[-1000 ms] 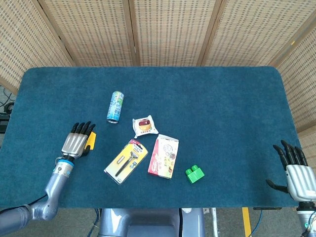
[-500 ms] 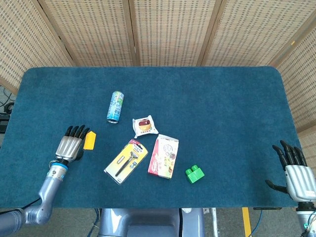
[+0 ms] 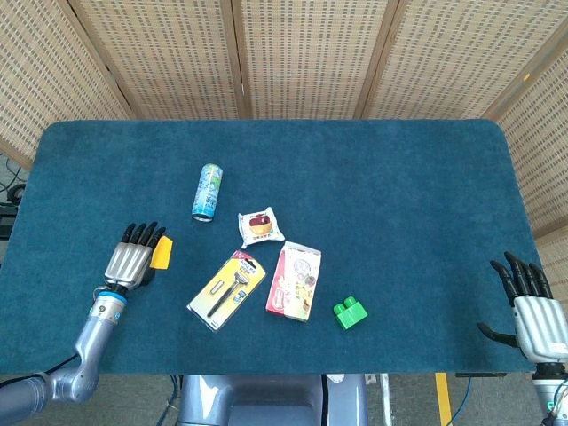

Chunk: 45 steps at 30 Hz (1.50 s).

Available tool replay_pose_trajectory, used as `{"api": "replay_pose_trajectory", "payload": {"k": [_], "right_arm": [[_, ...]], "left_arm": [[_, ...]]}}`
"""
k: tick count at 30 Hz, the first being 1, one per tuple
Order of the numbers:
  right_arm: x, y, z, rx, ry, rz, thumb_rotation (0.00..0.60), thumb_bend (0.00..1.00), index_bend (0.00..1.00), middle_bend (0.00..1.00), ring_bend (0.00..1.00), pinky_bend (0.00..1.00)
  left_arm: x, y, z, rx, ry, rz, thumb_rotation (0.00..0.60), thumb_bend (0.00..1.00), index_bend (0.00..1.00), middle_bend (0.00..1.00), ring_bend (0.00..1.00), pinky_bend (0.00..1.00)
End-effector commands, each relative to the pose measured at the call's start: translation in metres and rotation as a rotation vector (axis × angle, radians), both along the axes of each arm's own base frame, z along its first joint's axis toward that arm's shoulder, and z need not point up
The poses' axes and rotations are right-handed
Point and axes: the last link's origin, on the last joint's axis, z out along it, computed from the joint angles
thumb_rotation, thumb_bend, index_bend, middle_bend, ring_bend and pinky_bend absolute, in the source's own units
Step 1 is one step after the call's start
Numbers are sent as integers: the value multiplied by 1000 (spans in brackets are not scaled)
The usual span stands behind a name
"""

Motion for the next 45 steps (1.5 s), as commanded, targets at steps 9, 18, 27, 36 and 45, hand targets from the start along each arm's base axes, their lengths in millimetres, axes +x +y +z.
{"api": "replay_pose_trajectory", "payload": {"k": [9,18,27,36,45], "right_arm": [[0,0,0,-1,0,1,600,53,83,0,0,0],[1,0,0,-3,-1,3,600,53,83,0,0,0],[0,0,0,-5,1,1,600,53,83,0,0,0],[0,0,0,-5,-1,2,600,53,83,0,0,0],[1,0,-1,-2,3,5,600,53,83,0,0,0]], "left_arm": [[2,2,6,23,-27,-7,600,357,2,0,0,0],[8,2,18,55,-69,-21,600,318,0,0,0,0],[9,1,18,54,-74,-21,600,316,139,0,0,0],[13,2,25,86,-109,-30,600,316,203,0,0,0],[15,-5,36,95,-114,-55,600,315,206,0,0,0]]}}
